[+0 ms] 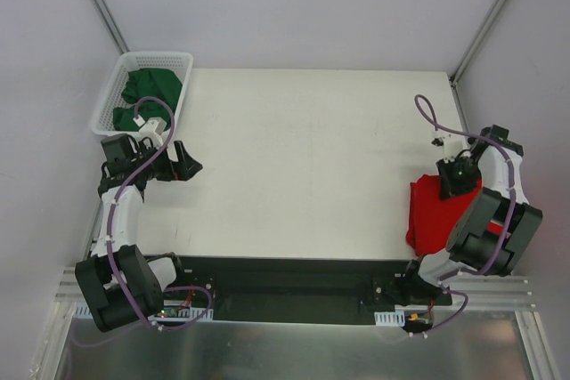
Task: Fold and stack the t-shirts
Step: Put the neatly folded tshirt into the corner of the board with the right arm
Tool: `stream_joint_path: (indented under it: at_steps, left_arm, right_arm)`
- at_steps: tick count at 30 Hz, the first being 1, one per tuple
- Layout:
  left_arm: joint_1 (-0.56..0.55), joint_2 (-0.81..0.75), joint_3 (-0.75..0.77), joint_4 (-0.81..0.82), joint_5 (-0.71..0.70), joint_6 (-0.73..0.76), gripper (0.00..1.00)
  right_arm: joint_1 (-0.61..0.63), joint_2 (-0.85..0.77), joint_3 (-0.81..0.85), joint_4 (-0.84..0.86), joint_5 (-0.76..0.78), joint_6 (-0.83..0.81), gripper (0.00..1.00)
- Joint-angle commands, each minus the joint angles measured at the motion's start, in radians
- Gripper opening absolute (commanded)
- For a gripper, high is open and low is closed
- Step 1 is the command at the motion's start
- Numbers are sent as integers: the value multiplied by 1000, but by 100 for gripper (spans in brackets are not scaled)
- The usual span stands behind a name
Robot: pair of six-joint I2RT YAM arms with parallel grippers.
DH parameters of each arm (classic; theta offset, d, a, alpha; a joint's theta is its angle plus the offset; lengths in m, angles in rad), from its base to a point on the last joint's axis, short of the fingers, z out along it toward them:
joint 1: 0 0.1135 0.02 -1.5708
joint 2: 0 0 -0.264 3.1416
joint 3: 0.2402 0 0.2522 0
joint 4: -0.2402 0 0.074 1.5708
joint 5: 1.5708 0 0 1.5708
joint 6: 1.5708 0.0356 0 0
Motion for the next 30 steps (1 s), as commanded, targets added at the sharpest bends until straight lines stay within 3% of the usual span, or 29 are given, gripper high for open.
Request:
stream_joint_path:
  at_steps: [1,8,13,15,22,30]
  left_arm:
    - [8,-22,8,18,34,23,99]
    - [6,-22,6,18,29,26,99]
    - [8,-21,6,20,32,26,99]
    - [6,-21,6,18,34,25,99]
    - [6,-18,6,20,37,26,99]
    - [8,-30,-6,18,35,33,99]
  right_arm:
    - [31,-13,16,40,-7,32,6]
    - [79,-56,62,11,11,55,13]
    - [87,-93,102,-30,16,61,29]
    - [90,-108,118,-40,15,66,40]
    - [102,-73,72,3,-1,78,38]
    - [108,32,-28,187,-24,100,36]
